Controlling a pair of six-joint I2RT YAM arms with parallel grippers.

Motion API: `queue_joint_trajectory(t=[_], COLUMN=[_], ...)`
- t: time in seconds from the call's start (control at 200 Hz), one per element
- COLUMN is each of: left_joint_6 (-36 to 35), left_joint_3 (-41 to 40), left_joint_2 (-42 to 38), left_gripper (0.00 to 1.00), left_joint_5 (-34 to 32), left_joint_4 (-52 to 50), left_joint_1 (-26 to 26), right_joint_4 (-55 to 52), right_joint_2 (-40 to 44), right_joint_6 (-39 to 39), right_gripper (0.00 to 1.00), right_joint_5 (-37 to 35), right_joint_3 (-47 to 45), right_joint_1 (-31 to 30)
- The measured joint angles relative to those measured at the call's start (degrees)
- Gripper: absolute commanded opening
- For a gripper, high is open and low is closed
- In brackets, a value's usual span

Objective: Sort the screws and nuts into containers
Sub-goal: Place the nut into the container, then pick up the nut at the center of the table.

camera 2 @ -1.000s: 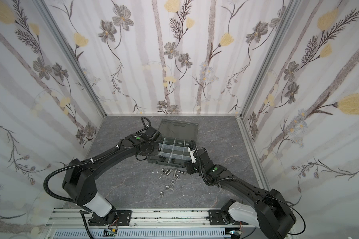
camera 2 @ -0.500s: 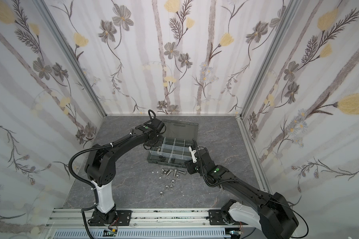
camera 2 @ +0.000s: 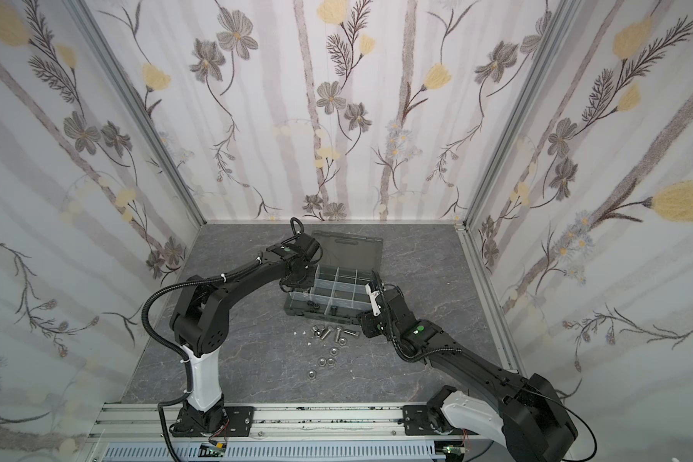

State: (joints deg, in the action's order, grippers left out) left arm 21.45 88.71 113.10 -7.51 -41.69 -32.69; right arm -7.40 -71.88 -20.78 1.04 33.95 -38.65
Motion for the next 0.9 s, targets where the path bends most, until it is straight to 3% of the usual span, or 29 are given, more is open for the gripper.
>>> queue_joint_trajectory(t=[0.27,0.485,0.904], left_joint_6=[0.7,1.5,5.5], left_joint_3=[-2.5,-7.9,-41.8], left_joint_2=[-3.0,-11.7,-46.3], left_gripper=[0.46,0.52,0.68], left_joint_5=[0.2,-0.2,-5.6], left_joint_4=[2.0,6.9,28.8], left_joint_1=[0.0,-0.1,-0.3], right_joint_4=[-0.2,-0.3,1.2], right_joint_2=[0.0,0.0,0.7], right_joint_6=[0.0,-0.2,-0.9], right_gripper=[0.52,0.52,0.52], right_joint_5=[-0.2,-1.0,-1.5], right_joint_3=[0.1,0.3,0.2], right_joint_1=[0.0,0.0,0.0])
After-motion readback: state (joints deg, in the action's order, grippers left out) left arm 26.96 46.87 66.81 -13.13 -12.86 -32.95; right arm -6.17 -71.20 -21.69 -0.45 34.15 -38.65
